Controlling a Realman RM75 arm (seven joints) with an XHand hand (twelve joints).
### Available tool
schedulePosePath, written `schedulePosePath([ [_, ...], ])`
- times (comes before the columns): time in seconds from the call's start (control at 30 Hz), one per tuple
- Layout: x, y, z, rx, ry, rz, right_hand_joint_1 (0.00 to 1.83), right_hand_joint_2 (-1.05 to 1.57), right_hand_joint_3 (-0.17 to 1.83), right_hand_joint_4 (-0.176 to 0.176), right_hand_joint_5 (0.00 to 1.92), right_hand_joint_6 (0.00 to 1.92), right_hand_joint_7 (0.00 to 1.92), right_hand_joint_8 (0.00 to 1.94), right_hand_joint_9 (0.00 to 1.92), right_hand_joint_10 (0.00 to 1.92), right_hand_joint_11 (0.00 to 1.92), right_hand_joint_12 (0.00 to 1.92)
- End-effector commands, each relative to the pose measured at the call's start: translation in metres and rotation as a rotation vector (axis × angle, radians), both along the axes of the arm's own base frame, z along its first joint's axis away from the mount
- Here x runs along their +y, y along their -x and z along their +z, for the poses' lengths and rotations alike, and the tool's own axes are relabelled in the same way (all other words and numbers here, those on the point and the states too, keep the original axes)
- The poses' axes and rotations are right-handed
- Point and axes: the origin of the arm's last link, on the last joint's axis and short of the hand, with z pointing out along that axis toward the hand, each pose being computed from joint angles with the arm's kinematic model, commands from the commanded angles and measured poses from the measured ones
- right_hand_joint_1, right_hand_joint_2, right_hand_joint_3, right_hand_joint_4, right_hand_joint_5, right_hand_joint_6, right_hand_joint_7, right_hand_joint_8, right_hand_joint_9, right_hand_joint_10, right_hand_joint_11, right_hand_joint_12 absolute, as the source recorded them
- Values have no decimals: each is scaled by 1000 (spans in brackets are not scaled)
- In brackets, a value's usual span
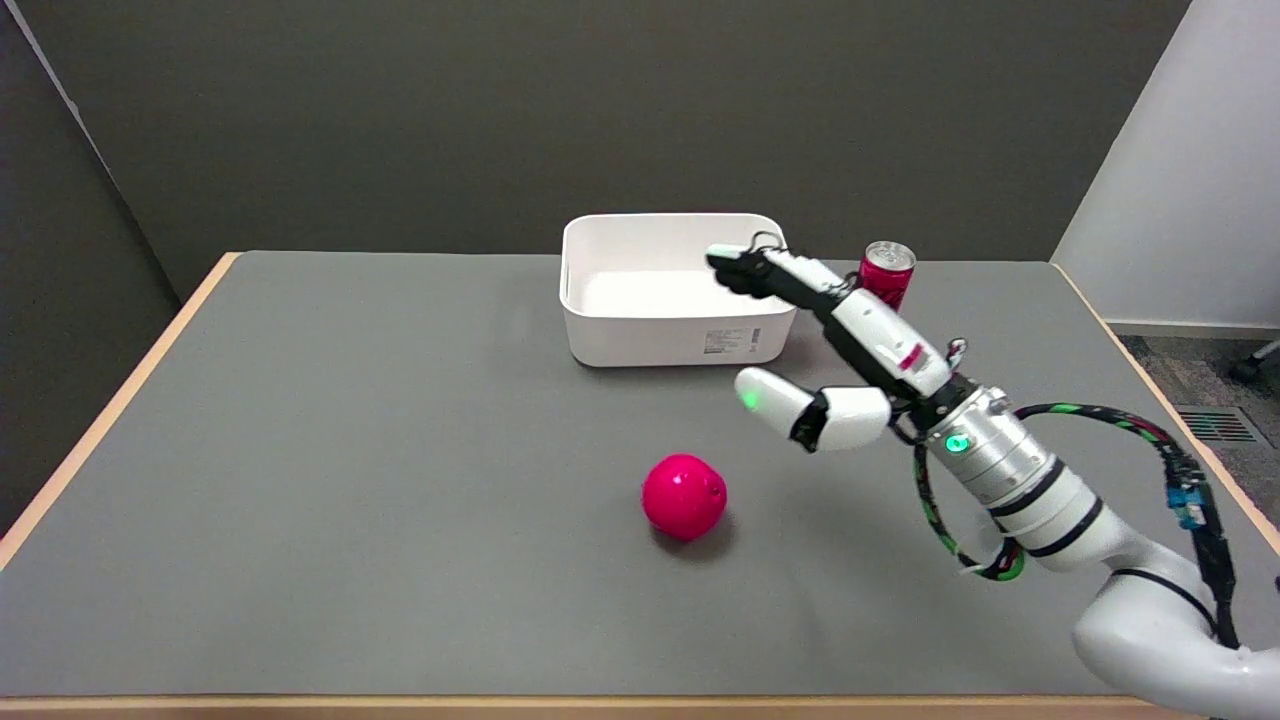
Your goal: Pick up the pomegranate.
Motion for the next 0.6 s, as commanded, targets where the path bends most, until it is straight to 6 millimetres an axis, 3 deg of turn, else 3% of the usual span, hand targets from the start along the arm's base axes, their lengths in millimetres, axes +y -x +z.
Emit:
schedulePosePath([
  [0.03,-8,12,-23,89,28,-88,415,637,892,86,198,403,367,369,274,739,112,1225],
  [0.17,-6,12,-13,138,45,-120,426,634,892,80,207,411,378,377,281,764,121,1246],
  [0.3,-3,25,6,201,76,-170,432,629,891,81,220,425,388,387,288,777,129,1258],
  [0.6,1,45,16,299,104,-212,441,607,977,75,214,470,363,448,259,748,111,1190],
])
